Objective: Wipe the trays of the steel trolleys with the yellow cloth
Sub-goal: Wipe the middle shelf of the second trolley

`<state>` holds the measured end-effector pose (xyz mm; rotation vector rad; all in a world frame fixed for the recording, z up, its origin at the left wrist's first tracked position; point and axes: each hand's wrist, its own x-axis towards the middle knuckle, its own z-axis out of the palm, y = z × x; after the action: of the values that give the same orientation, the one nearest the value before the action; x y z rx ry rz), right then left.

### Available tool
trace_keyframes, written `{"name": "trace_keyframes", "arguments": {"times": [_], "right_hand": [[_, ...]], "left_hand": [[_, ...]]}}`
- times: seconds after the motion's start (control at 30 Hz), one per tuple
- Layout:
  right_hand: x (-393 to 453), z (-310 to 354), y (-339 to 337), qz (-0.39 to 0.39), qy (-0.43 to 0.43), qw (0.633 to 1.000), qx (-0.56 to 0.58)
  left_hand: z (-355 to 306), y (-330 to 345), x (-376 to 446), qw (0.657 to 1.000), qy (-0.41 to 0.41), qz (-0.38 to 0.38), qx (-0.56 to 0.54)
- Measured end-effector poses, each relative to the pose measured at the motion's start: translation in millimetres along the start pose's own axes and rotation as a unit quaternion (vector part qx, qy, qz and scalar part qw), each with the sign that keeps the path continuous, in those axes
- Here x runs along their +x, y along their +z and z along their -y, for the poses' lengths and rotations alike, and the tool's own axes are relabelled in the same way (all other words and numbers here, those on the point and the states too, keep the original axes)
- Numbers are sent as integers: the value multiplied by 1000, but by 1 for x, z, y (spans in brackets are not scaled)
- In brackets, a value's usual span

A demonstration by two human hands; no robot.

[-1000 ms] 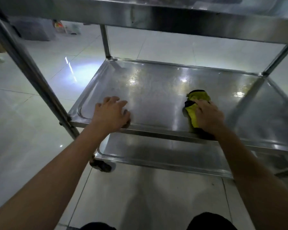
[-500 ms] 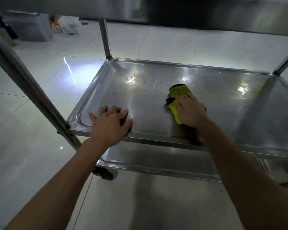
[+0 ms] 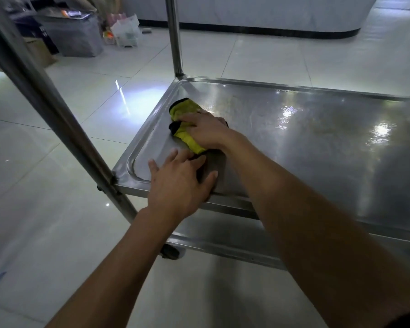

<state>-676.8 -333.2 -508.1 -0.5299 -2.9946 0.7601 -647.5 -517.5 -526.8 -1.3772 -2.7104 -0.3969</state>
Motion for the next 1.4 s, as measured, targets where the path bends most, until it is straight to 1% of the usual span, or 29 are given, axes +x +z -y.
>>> {"name": "trace_keyframes", "arguments": {"times": [0.17,0.23,0.43,0.53,0.6,0.7,0.77,0.83,1.0,1.17,1.3,1.4], "right_hand": [[-11,4,2,-48,0,999,-7],[-18,5,2,-57,6,998,-10],[-40,-8,-3,-74,59,995,-16],[-57,-26,-9,-84,75,993,-17],[-71,-43,-14,-99,88,991,-19],[-94,-69,-21,-127,124,984,-18],[-104,-79,-24,-137,140,980,-28],[-106,-82,-25,-131,145,980,-43],[-91,-69,-25,-89,116,988,-54],[-49,-33,-17,-51,42,996,-63],[-6,8,1,-21,-19,998,-61],[6,16,5,-15,-36,998,-41]], "left_hand": [[-2,-5,1,1000,-3,5,-1],[-5,-7,1,1000,-6,5,-7],[-8,-16,13,999,9,41,5],[1,-24,32,999,-13,21,-30],[13,-28,41,1000,-31,6,3],[26,-27,42,997,-38,22,62],[26,-22,36,997,-28,14,73],[21,-18,30,996,-16,6,87],[19,-21,23,997,-15,5,78],[17,-18,24,997,-7,-2,74],[11,-11,27,999,-36,-27,18],[5,-10,27,998,-41,-30,25]]}}
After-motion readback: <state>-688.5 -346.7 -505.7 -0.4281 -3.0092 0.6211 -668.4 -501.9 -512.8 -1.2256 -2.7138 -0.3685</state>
